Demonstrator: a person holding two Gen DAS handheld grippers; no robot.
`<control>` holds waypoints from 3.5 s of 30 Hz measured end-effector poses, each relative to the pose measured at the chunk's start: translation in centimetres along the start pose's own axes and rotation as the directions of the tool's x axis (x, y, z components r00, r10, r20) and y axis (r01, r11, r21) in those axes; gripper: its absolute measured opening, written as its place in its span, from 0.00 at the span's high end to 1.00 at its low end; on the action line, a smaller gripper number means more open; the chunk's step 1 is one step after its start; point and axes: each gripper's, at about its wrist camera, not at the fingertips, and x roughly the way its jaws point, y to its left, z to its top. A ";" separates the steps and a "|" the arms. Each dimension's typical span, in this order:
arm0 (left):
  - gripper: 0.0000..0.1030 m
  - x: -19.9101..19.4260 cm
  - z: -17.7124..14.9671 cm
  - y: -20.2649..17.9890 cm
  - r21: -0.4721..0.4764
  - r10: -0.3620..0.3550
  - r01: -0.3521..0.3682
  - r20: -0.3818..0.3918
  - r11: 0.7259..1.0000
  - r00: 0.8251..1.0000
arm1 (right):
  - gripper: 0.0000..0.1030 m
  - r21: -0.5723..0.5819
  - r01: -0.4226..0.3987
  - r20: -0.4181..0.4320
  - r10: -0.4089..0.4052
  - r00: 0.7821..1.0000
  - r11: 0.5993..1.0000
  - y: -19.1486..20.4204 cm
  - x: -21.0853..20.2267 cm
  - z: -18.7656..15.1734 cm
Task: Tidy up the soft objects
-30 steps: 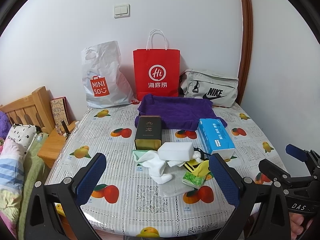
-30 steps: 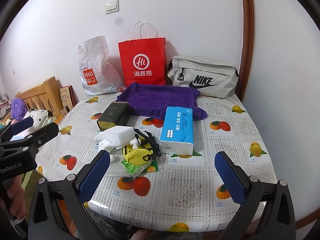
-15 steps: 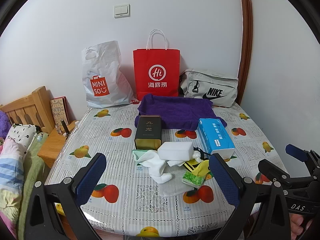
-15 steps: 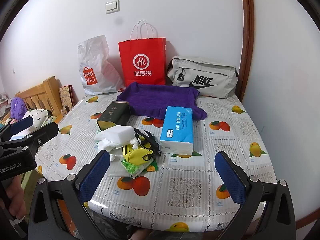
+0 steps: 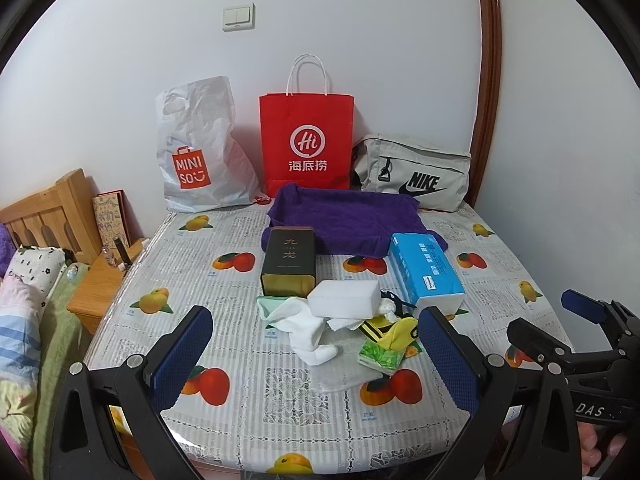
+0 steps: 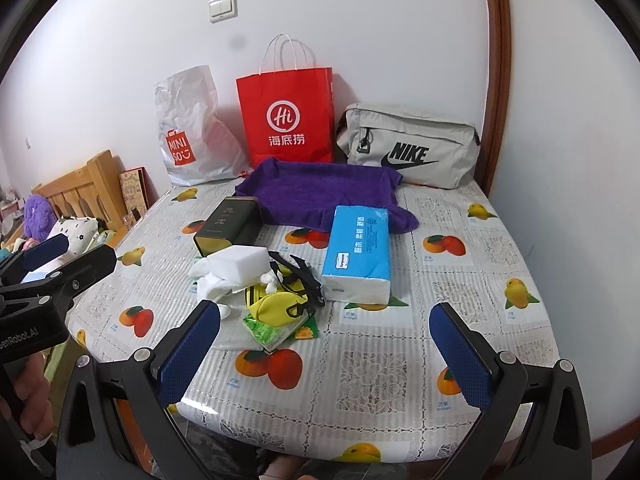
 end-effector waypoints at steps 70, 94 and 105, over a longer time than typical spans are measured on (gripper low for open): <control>0.22 16.1 0.7 6.7 -0.048 -0.184 0.179 -0.138 0.983 0.973 | 0.03 -0.106 -0.266 -0.079 0.259 0.963 0.958 2.4 13.7 0.8; 0.22 16.5 -1.5 11.0 -0.143 -0.204 0.181 -0.164 0.973 0.965 | 0.76 -0.251 -0.436 -0.309 0.355 0.882 0.864 7.4 18.4 2.7; 0.22 16.4 -1.8 11.5 -0.164 -0.214 0.187 -0.166 0.969 0.963 | 0.68 -0.212 -0.309 -0.328 0.231 0.916 0.927 6.0 20.8 3.1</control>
